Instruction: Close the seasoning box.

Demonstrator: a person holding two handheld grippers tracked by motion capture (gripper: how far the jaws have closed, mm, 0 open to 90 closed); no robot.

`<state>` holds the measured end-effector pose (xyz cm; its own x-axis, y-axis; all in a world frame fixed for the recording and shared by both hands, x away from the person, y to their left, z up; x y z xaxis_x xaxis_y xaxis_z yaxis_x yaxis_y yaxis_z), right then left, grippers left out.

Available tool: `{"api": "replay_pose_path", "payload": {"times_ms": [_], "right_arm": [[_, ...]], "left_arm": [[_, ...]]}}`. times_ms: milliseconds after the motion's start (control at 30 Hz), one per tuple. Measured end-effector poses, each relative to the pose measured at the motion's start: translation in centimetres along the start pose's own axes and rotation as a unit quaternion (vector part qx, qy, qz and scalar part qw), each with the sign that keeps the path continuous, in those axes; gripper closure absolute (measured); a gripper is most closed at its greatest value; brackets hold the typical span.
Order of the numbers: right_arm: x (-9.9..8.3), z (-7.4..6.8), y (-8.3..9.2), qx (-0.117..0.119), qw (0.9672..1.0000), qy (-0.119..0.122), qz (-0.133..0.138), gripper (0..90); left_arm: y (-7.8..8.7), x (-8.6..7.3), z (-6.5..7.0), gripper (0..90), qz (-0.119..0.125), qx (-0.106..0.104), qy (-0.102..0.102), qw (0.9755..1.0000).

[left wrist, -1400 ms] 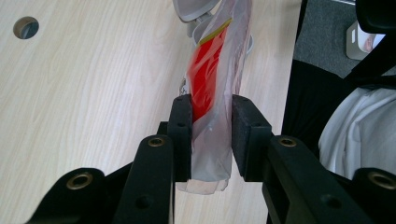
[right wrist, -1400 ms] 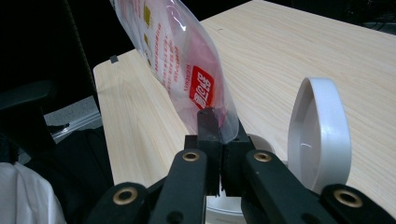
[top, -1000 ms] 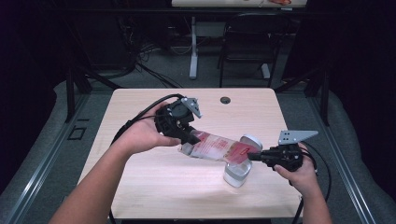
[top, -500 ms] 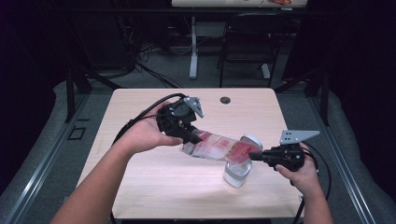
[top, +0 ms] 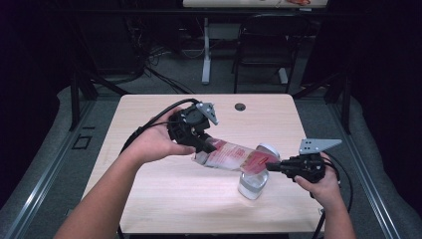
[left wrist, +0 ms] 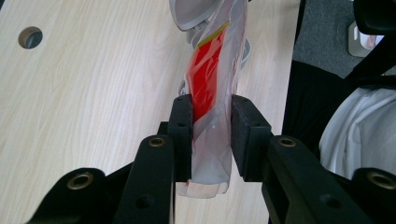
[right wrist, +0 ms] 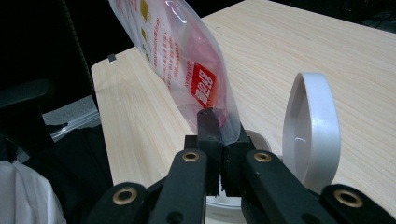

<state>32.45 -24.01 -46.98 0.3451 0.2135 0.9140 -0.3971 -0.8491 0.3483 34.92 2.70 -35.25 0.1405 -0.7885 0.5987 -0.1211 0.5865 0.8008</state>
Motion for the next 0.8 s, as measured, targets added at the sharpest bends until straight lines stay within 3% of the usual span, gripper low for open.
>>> {"api": "replay_pose_path", "payload": {"times_ms": [800], "right_arm": [[-0.09,-0.06,-0.21,0.002,1.0,0.002,-0.005,88.9]], "left_arm": [[0.27,0.27,0.19,71.9,-0.002,0.002,-0.003,1.0]]}}
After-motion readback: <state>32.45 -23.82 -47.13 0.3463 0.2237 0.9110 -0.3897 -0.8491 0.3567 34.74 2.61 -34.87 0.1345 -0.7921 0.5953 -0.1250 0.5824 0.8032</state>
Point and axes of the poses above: each handheld gripper's, and its own axes: y roughly backward along the jaws, x roughly out of its top, z roughly to its right, the point moved 5 cm from there along -y, roughly forward along the jaws, and after that the axes turned 7 degrees about z, right-handed, at the moved point
